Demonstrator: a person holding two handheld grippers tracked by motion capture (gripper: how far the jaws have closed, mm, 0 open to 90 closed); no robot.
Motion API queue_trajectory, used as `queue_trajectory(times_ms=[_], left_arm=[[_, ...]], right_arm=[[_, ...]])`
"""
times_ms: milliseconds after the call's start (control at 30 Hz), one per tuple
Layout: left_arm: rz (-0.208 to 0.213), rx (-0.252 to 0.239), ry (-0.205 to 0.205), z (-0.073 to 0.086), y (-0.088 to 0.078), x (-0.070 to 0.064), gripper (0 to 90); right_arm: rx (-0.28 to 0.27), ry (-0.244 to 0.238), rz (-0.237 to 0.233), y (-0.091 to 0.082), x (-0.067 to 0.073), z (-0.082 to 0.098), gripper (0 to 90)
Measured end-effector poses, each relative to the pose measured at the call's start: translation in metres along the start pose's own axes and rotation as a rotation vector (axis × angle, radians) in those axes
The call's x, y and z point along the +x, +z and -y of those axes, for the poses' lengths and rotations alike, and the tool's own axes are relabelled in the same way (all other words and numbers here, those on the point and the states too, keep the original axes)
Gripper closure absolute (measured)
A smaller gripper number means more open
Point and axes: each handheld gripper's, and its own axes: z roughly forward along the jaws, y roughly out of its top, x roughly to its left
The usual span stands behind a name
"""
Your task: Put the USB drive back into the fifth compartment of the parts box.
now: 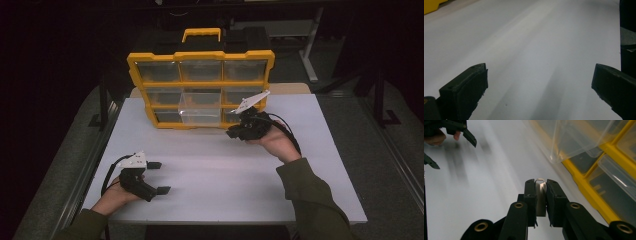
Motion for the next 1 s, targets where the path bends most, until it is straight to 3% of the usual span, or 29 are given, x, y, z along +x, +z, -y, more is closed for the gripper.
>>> queue_trajectory(times_ms=[433, 1000], left_arm=[[0.0, -0.001, -0.001, 0.0, 0.0, 0.0, 0.0], [-0.001, -0.004, -0.001, 0.0, 0.0, -0.001, 0.0]], right_arm=[[-0.037, -0.015, 0.032, -0.02, -0.006, -0.018, 77.9], [-0.081, -0.033, 0.047, -0.039, -0.012, -0.057, 77.8]])
